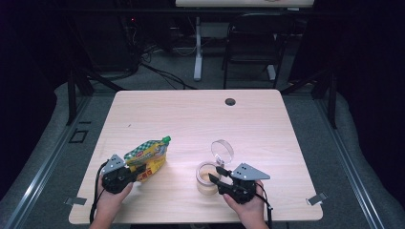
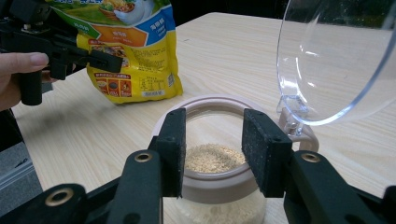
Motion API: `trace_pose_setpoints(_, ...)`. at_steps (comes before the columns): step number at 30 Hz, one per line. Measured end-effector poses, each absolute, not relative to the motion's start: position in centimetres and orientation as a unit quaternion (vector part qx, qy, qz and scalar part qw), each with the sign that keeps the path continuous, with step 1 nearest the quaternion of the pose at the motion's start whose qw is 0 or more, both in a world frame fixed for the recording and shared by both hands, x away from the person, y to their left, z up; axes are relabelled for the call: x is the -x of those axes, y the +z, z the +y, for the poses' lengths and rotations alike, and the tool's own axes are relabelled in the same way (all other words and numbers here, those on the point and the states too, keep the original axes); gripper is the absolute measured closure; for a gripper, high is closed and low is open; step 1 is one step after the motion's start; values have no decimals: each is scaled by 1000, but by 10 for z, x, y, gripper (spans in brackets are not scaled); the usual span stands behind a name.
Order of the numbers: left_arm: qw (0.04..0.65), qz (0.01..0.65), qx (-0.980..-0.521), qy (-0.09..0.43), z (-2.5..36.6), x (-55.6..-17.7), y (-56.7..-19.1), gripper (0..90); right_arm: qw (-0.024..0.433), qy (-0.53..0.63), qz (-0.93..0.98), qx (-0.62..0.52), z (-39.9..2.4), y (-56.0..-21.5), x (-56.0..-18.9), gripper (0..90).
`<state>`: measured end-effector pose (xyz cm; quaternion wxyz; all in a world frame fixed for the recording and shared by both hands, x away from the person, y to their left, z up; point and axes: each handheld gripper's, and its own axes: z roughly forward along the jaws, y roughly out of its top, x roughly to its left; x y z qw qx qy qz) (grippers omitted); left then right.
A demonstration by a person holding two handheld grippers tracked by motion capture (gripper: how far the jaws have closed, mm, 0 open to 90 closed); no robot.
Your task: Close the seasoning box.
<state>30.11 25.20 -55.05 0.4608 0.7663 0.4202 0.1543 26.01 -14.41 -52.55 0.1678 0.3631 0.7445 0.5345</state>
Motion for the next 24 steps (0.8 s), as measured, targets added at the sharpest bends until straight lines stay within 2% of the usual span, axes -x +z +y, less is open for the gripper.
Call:
trace_pose_setpoints(11,464,447,-752,141,257,-305,-556,842,167,533,746,-363,-146,-525,-259,604)
trace_pose_setpoints(24,479,457,-735,146,265,-298,-555,754,167,533,750,-355,-140,-525,-261,602)
